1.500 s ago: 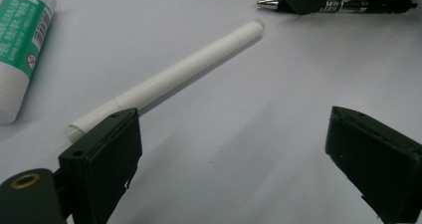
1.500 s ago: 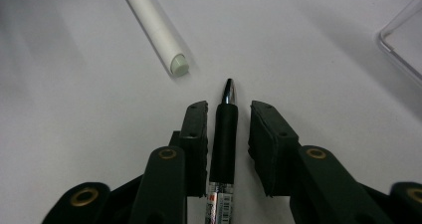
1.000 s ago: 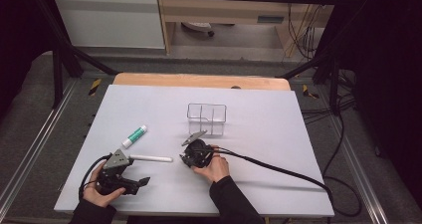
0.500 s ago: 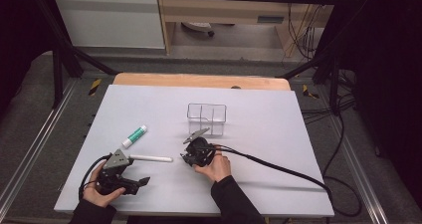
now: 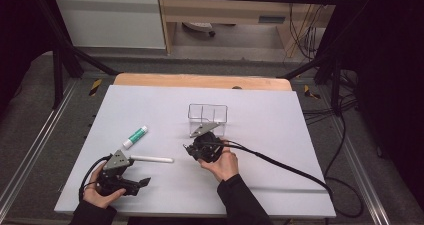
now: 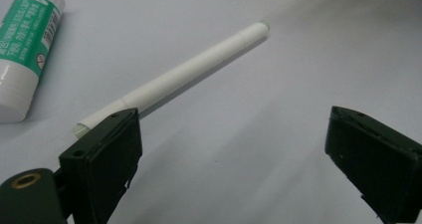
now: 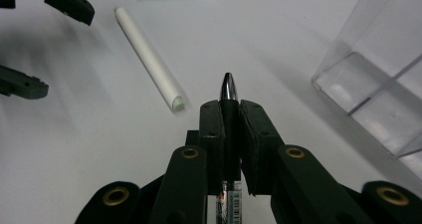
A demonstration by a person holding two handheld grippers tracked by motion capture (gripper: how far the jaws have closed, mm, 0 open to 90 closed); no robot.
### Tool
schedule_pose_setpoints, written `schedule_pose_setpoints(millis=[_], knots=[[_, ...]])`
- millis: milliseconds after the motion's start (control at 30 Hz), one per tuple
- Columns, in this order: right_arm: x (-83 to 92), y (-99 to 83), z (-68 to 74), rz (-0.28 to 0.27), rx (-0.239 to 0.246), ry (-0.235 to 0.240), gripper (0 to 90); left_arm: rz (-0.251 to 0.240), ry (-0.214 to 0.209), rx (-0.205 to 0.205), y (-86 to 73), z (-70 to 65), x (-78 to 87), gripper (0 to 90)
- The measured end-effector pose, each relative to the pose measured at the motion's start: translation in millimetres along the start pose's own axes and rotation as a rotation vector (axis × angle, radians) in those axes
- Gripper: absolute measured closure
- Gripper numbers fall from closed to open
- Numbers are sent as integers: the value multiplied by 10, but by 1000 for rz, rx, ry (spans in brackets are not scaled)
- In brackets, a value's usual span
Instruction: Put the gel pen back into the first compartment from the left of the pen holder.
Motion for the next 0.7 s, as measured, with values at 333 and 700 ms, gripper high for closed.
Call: schedule_pose_setpoints(millis=[333,700], knots=[[280,60,-94,-94,-18,-18,811,2,2,0,2,-3,-2,76],[585,186,-175,-256,-28,-58,810,1,3,-1,2,-2,0,76]])
Point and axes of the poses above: each handheld gripper's, and its own axes: x roughly backward along the jaws, y roughly out of its top, z roughly to its left, the point moved 5 cm from there along -x, roughly forward along the jaws, and after that the axes turned 7 degrees about z, right-handed, at the moved point
